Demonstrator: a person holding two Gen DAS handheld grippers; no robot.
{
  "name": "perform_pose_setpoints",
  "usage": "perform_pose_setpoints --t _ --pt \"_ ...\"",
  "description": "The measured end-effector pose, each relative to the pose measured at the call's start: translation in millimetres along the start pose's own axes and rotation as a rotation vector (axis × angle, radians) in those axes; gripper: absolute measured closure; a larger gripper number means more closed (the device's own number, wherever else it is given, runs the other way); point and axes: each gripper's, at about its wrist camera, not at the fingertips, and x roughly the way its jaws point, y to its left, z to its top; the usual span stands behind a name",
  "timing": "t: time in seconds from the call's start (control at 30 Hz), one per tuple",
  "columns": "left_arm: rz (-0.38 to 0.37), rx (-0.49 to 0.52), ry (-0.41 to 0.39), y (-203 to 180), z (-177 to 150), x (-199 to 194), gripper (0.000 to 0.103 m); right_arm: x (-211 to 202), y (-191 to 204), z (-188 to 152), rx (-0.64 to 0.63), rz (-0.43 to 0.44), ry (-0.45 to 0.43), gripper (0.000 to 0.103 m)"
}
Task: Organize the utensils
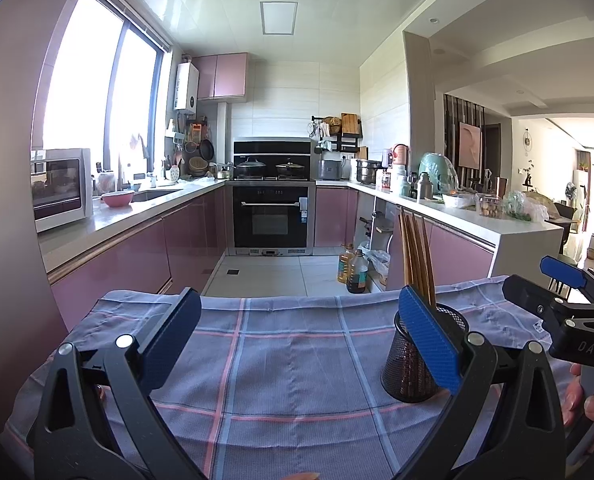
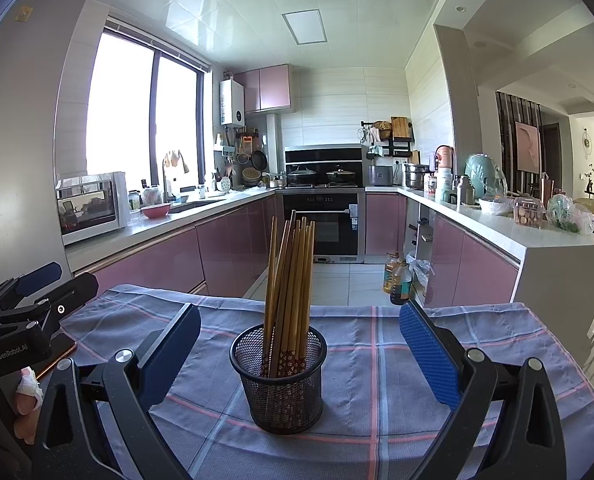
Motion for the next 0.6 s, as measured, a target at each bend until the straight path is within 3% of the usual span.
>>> perform_pose_setpoints --t 0.6 --pt "0.000 0.003 0.002 -1.0 1.2 1.3 0.006 -0.1 0.8 -0.9 0.002 0.001 -0.001 0.007"
